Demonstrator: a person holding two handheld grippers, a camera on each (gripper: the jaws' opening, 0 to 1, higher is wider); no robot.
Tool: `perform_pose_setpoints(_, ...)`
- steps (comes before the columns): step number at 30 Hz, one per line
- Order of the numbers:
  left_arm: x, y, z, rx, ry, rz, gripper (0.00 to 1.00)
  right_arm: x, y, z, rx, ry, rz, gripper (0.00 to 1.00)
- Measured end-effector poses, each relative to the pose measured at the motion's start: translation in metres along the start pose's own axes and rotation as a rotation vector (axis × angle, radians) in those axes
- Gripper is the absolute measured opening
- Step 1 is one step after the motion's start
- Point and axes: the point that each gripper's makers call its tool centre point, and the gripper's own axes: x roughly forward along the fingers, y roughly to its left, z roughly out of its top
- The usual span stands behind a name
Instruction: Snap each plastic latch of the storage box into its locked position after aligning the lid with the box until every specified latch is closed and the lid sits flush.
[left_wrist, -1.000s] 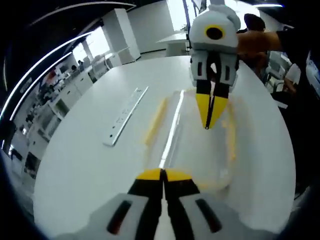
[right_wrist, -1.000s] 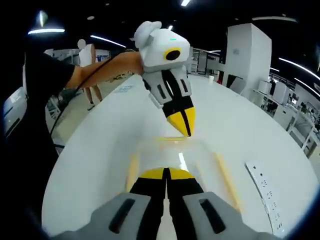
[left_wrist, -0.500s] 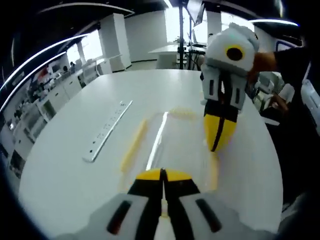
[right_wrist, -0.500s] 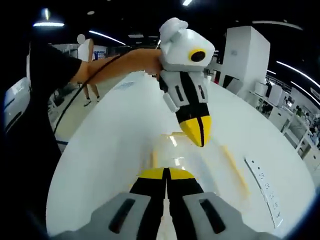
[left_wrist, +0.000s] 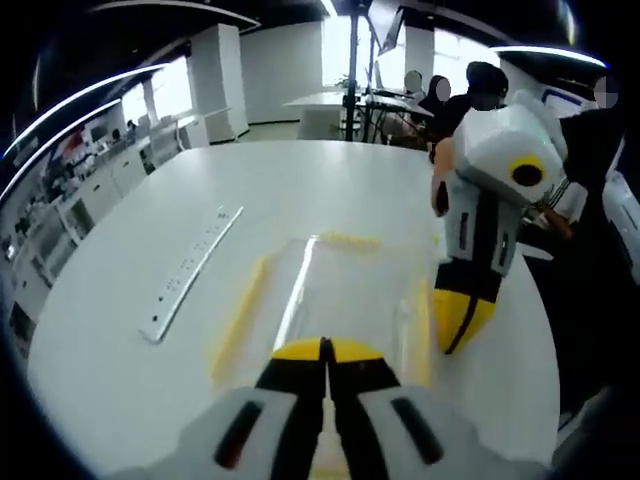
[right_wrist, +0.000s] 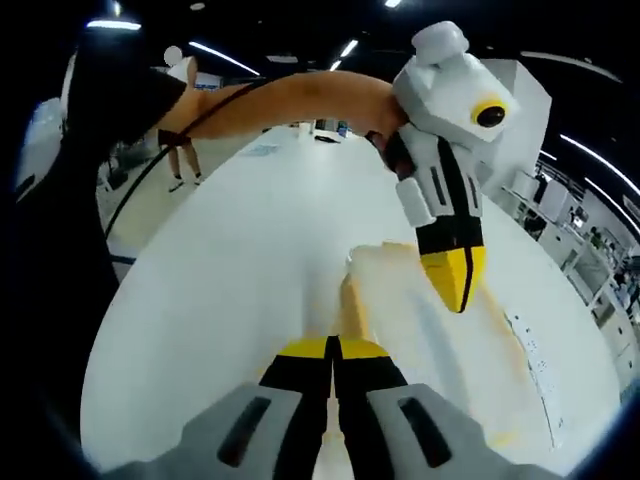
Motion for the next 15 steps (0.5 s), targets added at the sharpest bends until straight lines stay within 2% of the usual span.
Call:
perform_pose_setpoints(2,0.001,0.000,0.000,-0.003,0.000,-0.003,0.00,0.002,0.001,-0.002,-0.017,0.010,-0.014,0.00)
perform_pose_setpoints(10,0.005,-0.001,-0.003,-0.014,0.001,-0.011,0.00,0.007,0.000,-0.008,-0.116,0.054,-0.146,0.00)
perform_pose_setpoints(15,0.005,-0.002,-0.004,-0.015,0.003,-0.013,0.00,0.010,-0.001,-0.011,-0.121,0.060,-0.229,0.00)
